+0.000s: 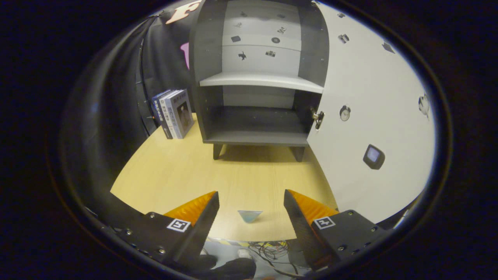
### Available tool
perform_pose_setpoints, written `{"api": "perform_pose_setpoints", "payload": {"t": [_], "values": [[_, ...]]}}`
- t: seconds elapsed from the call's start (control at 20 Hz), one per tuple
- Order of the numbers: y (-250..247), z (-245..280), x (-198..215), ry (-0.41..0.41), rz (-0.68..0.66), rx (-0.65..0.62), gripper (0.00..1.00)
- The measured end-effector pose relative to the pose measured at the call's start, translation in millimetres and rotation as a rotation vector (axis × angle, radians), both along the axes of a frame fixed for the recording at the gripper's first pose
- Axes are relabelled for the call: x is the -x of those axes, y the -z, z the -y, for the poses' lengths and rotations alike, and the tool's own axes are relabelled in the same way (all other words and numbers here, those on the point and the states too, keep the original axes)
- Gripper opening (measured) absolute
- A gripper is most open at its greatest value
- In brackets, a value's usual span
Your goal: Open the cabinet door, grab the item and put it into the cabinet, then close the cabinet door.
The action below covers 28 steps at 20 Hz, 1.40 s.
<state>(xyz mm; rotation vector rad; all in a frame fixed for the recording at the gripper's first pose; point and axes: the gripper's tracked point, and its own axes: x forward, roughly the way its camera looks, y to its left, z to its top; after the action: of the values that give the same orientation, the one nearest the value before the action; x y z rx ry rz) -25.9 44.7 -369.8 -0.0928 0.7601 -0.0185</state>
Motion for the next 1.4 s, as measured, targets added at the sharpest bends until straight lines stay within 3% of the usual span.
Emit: {"api": "perform_pose_setpoints", "payload": {"t": [0.75, 0.8, 0.85, 0.95, 1.05, 1.4], "values": [[123.1, 7.3, -15.0, -0.019, -0.234, 0.083, 0.98], [126.5, 8.7, -16.3, -0.016, -0.24, 0.088, 0.96], [129.8, 8.2, -15.9, -0.014, -0.246, 0.086, 0.85], [130.8, 7.9, -18.8, -0.015, -0.238, 0.082, 0.77], [130.3, 8.1, -19.7, -0.014, -0.234, 0.078, 0.61], [110.7, -0.5, -25.6, -0.055, -0.189, 0.079, 0.61]]}}
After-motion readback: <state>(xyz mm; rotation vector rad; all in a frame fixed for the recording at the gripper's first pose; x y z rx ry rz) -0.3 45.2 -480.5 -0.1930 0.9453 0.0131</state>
